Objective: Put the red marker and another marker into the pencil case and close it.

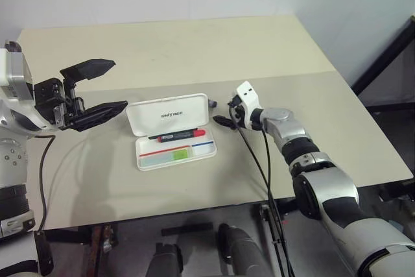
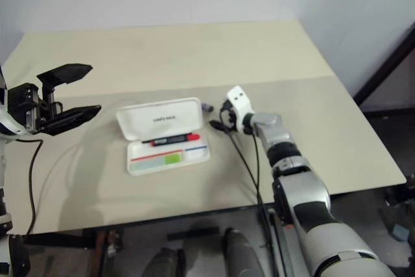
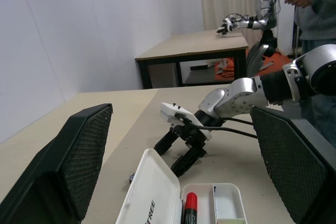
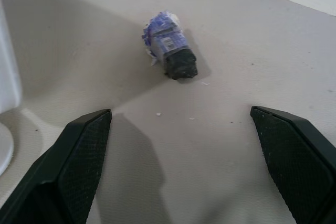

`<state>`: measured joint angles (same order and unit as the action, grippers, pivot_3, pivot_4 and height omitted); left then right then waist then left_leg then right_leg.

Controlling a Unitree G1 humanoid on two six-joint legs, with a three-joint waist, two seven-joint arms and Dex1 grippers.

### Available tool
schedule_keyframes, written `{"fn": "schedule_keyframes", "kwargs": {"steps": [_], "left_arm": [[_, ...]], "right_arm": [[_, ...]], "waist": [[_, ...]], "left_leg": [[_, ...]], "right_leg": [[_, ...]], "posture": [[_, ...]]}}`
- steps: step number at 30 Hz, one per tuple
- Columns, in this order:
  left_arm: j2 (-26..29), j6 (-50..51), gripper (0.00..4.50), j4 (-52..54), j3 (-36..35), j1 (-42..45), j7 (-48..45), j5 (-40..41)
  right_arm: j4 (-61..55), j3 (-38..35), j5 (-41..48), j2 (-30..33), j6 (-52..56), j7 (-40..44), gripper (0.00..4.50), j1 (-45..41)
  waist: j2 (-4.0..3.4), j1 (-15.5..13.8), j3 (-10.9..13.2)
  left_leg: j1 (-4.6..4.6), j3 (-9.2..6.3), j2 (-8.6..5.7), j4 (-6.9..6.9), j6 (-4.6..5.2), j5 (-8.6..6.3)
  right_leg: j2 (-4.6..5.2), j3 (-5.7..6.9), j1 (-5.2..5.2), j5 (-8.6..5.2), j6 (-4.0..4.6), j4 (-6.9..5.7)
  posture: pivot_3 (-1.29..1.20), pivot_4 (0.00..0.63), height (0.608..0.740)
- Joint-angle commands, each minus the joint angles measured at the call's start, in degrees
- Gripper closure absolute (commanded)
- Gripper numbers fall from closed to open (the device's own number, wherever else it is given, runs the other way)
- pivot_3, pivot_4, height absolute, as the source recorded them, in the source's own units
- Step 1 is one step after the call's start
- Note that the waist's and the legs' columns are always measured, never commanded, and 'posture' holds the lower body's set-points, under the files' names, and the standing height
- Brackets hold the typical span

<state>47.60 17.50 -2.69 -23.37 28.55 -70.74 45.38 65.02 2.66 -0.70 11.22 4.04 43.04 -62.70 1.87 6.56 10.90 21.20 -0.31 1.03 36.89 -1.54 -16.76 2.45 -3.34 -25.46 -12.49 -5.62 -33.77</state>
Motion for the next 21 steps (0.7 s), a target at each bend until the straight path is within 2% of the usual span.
{"fn": "schedule_keyframes", "kwargs": {"steps": [1,10,21], "left_arm": [[0.5,0.3,0.0,0.6,-1.0,0.4,-0.3,0.5],[1.0,-0.5,0.0,-5.5,-1.7,1.6,-0.7,-0.6],[5.1,0.8,0.0,-12.3,-2.0,4.3,-3.5,-1.5]], "right_arm": [[1.2,0.4,-0.5,-1.1,-0.5,0.8,0.04,-1.7],[5.4,0.3,-1.8,-1.1,-2.2,0.2,0.04,-3.4],[8.1,-0.8,-2.3,-4.5,-3.5,-2.2,0.04,-4.1]], "waist": [[0.0,0.0,0.0],[0.0,0.0,0.0],[0.04,0.6,0.0]], "left_leg": [[0.0,0.0,0.01,0.0,0.0,0.0],[-0.01,0.02,0.0,0.08,0.0,0.0],[-0.05,0.02,0.01,0.11,-0.01,0.0]], "right_leg": [[-0.01,0.0,-0.01,0.0,0.01,-0.01],[0.02,-0.02,-0.01,0.0,0.01,-0.07],[0.04,-0.03,-0.01,0.0,0.01,-0.17]], "posture": [[0.0,0.15,0.74],[0.0,0.15,0.74],[0.0,0.15,0.74]]}}
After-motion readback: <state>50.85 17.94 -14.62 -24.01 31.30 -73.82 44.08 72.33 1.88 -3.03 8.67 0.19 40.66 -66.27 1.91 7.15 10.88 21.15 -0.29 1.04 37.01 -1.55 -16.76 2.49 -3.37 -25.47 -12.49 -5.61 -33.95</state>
